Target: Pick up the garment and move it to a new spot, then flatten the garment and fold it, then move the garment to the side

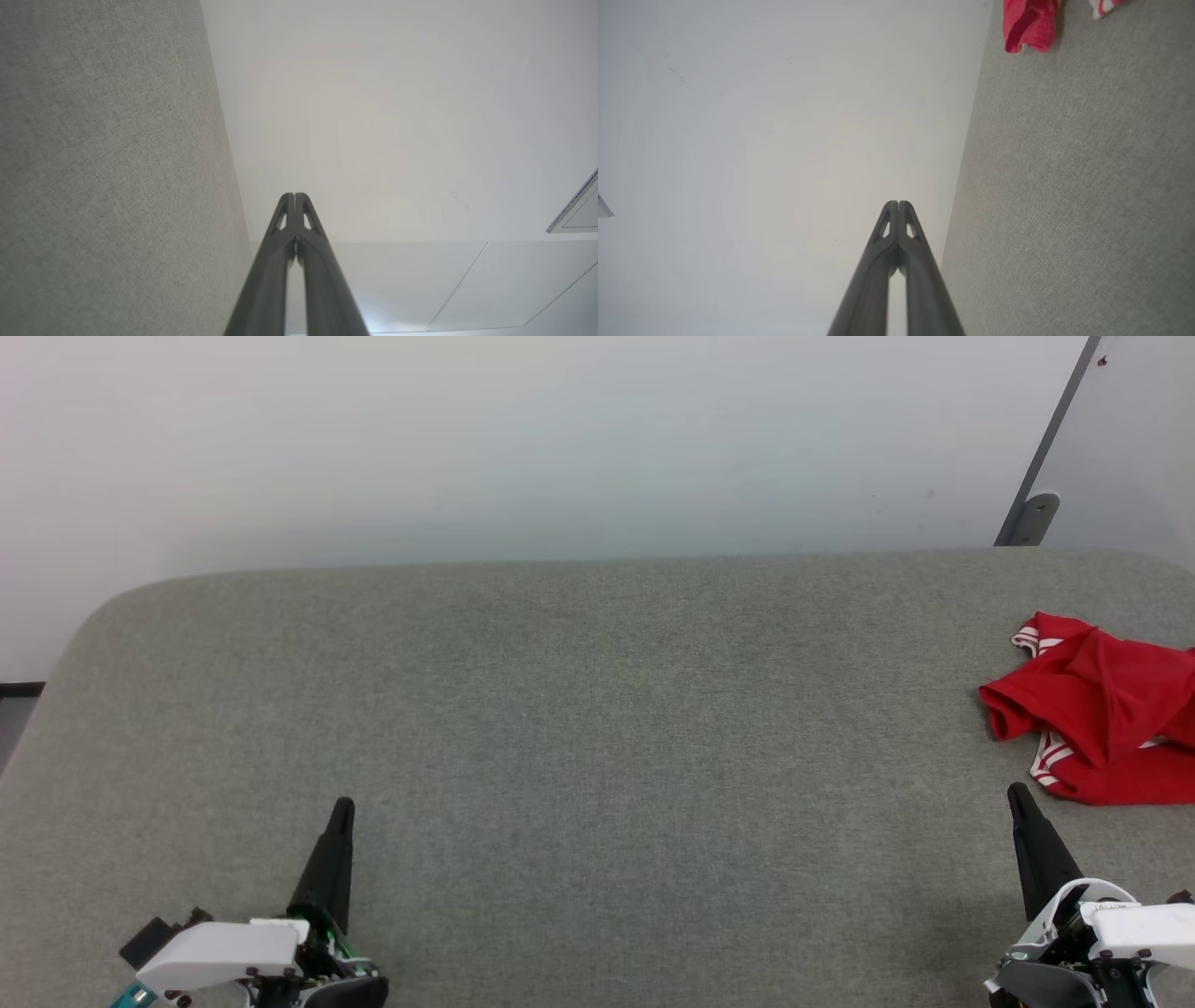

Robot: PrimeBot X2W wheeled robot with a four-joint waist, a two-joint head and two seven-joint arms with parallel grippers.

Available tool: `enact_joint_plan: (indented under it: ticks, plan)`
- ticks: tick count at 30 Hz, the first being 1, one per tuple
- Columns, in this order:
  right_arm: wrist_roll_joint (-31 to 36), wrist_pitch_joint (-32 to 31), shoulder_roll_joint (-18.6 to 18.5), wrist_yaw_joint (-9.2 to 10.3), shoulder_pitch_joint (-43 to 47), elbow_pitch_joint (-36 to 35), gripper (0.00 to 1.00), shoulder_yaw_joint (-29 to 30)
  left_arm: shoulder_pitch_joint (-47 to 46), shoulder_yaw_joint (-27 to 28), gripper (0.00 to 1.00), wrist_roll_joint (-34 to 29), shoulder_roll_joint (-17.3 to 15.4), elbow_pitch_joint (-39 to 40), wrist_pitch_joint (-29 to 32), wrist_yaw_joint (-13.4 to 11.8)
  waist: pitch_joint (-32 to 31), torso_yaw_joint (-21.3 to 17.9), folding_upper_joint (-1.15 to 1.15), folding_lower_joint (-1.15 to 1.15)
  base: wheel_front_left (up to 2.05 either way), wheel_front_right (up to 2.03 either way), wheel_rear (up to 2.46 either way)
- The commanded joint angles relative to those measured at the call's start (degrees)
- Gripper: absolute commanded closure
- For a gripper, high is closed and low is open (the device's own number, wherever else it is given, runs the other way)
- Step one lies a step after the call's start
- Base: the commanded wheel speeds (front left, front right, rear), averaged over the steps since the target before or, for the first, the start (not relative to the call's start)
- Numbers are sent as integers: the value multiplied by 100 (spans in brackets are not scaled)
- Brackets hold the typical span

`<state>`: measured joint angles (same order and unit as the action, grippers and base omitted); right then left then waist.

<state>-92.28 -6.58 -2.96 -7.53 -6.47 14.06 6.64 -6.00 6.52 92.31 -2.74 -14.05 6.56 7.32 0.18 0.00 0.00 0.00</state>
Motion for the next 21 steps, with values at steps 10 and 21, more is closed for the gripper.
enact_joint_plan:
  ticks: [10,21]
  plan:
    - [-24,-15,22,8,53,-20,100,-3,-62,4,100,17,-3,-8,17,33,0,0,0,0,0,0,0]
    - [-24,-14,21,8,53,-20,100,-4,-62,2,100,17,-3,-8,16,33,0,0,0,0,0,0,0]
